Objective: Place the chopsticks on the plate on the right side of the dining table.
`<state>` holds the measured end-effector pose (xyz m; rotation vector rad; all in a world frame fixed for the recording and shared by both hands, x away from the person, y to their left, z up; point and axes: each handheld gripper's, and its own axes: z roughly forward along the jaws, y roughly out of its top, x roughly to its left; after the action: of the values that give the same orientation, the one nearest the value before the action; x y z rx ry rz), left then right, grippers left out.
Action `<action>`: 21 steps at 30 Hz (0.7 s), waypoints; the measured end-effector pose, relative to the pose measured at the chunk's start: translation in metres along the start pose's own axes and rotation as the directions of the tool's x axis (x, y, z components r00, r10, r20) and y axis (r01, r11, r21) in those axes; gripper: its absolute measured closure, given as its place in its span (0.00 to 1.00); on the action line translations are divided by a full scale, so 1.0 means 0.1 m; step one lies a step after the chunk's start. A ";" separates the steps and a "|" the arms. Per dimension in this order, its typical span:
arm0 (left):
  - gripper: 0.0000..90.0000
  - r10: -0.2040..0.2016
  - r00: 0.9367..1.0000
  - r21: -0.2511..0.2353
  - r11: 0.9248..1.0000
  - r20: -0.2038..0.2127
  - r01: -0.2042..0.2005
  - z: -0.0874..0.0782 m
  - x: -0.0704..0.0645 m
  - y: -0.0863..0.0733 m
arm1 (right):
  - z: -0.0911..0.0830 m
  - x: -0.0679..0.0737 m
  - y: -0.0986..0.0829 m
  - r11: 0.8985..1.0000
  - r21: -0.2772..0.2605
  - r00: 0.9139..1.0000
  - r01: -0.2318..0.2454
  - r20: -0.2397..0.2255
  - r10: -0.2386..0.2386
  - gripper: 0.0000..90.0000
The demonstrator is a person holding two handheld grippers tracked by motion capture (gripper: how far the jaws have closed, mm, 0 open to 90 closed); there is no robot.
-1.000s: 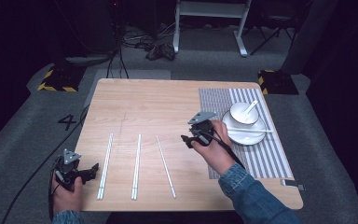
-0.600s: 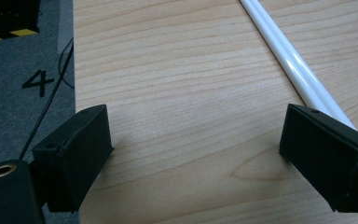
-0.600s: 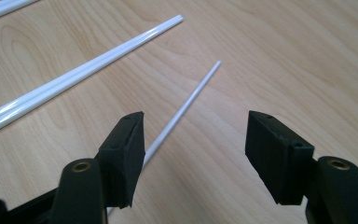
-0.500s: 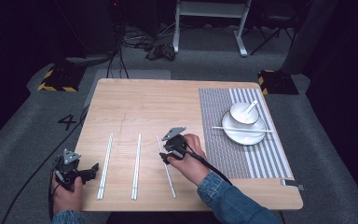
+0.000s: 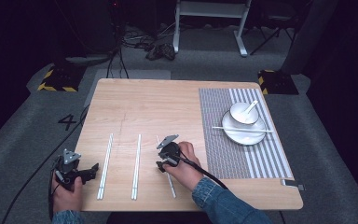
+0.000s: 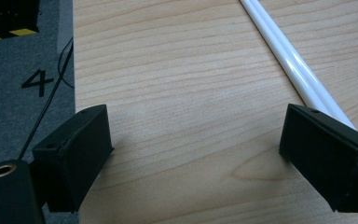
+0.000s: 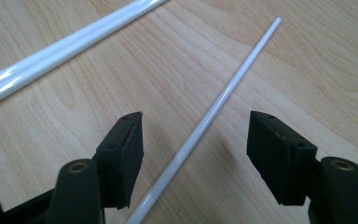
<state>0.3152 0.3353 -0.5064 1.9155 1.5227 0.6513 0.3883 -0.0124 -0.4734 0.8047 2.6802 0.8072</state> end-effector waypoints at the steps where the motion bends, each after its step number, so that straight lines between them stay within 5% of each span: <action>1: 0.10 0.000 1.000 0.000 1.000 0.000 0.000 0.00 0.00 0.00 | 0.01 0.00 -0.01 1.000 0.005 1.000 -0.001 0.003 0.001 0.41; 21: 0.10 0.002 1.000 0.000 1.000 0.000 -0.002 0.00 0.00 0.00 | -0.02 -0.14 -0.17 0.999 0.015 0.999 -0.047 -0.024 0.048 0.52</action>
<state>0.3151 0.3353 -0.5063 1.9174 1.5216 0.6519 0.3914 -0.0330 -0.4809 0.8704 2.7004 0.8152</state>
